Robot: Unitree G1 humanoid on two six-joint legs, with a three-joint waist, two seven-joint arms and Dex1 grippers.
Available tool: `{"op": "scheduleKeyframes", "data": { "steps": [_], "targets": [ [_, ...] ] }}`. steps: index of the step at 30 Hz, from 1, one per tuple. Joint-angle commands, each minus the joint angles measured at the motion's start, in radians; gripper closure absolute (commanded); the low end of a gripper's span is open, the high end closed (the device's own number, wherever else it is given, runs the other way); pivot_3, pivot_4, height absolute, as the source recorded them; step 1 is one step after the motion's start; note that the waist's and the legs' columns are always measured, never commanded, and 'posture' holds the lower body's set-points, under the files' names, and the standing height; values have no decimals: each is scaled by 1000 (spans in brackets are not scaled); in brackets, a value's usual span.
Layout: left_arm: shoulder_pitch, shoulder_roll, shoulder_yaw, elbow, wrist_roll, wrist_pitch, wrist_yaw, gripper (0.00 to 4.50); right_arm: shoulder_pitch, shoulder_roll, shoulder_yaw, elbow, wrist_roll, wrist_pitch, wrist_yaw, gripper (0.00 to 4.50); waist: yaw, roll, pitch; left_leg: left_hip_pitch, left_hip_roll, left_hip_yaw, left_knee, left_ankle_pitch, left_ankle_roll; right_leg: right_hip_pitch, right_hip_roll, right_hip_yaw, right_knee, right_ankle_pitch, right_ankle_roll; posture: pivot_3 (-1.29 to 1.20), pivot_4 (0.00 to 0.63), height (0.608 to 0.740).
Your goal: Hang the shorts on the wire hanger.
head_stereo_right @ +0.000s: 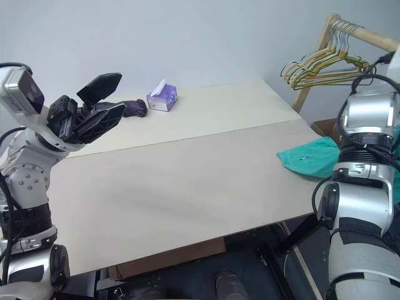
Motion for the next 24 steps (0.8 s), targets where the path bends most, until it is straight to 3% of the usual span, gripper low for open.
{"op": "scheduleKeyframes", "data": {
  "steps": [1, 4, 6, 8, 13, 16, 21, 24],
  "targets": [
    [31, 29, 20, -14, 49, -25, 49, 0, 12, -6, 109, -72, -73, -108, 116, 14, -2, 0, 0, 1, 0, 0, 0, 0, 0, 0, 0, 1, 0, 0, 0, -40, 0, 740],
    [83, 52, 24, -35, 83, -31, 73, 0, 58, 9, 188, -144, -102, -162, 244, 14, 5, 0, 0, 1, 0, 0, 0, 0, 0, 0, 0, 0, 0, 0, 0, -15, 0, 740],
    [121, 84, 26, -50, 93, -10, 74, 0, 116, 17, 230, -244, -42, -197, 451, 14, 9, 0, 0, 1, 0, 0, 0, 0, 0, 0, 0, 0, 0, 0, 0, 2, 0, 740],
    [154, 105, 33, -59, 89, 4, 77, 0, 188, 44, 196, -354, 65, -221, 606, 14, 15, 0, 0, 0, 1, 0, -1, 0, 0, 0, 0, 0, 0, 0, 0, 32, 0, 740],
    [218, 141, 36, -79, 102, 14, 92, 0, 337, 59, 144, -531, 199, -278, 841, 14, 69, -1, 0, 0, 0, 0, -1, 0, 0, 0, 0, -1, 0, 0, 0, 89, 0, 740],
    [278, 158, 37, -110, 113, 21, 101, 0, 430, 26, 179, -607, 288, -285, 1063, 14, 112, -1, 0, 0, 0, 0, -1, 0, 0, 0, 0, -1, -1, 0, 0, 118, 0, 740],
    [355, 188, 9, -139, 172, 16, 108, 0, 519, -42, 247, -686, 326, -276, 1293, 14, 171, -3, 1, 0, 1, 1, -1, 0, 0, 0, 0, -2, -1, 0, 0, 151, 0, 740],
    [374, 199, 3, -152, 190, 11, 109, 0, 533, -57, 264, -699, 313, -275, 1340, 14, 196, -3, 1, 0, 1, 1, -1, 0, 0, 0, 0, -2, -1, 0, 0, 162, 0, 740]
  ]
}}
